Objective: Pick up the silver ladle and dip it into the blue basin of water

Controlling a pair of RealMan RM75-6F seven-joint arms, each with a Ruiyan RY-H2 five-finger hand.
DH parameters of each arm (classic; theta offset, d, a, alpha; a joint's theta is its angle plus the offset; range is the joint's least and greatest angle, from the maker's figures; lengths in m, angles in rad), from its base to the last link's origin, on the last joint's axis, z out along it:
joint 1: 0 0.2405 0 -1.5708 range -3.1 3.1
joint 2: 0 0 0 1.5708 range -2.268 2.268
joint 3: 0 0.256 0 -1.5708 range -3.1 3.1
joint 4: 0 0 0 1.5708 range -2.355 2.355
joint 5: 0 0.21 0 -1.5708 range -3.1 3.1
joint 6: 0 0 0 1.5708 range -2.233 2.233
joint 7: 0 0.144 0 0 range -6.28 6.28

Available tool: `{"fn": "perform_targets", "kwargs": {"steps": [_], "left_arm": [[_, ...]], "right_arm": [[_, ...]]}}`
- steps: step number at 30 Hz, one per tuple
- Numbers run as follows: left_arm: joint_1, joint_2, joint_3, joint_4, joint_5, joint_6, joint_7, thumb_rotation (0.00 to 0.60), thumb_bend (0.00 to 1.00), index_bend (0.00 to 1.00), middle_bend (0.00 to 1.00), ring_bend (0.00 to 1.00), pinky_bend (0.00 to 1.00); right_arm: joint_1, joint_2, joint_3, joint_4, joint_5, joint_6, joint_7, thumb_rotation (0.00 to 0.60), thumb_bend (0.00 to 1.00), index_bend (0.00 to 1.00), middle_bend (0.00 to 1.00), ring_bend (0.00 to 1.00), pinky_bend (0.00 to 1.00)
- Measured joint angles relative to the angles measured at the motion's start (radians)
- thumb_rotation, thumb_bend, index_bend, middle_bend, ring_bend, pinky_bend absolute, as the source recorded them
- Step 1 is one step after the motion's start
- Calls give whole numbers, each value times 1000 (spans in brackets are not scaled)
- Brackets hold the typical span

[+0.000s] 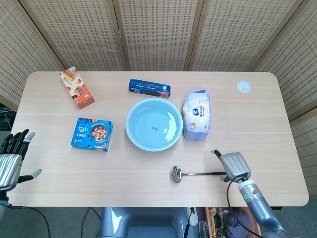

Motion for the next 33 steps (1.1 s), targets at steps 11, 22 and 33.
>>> {"fn": "perform_targets", "kwargs": {"steps": [11, 22, 33], "left_arm": [[-23, -11, -10, 6, -46, -41, 28, 600, 0, 0, 0, 0, 0], [-24, -11, -5, 6, -42, -37, 26, 600, 0, 0, 0, 0, 0], [-22, -15, 1, 3, -40, -31, 37, 600, 0, 0, 0, 0, 0]], "right_arm": [[75, -220, -11, 100, 161, 96, -154, 600, 146, 426, 943, 939, 1000], [97, -286, -36, 187, 245, 129, -190, 600, 203, 463, 943, 939, 1000], [86, -299, -68, 239, 239, 123, -137, 600, 281, 480, 944, 939, 1000]]}}
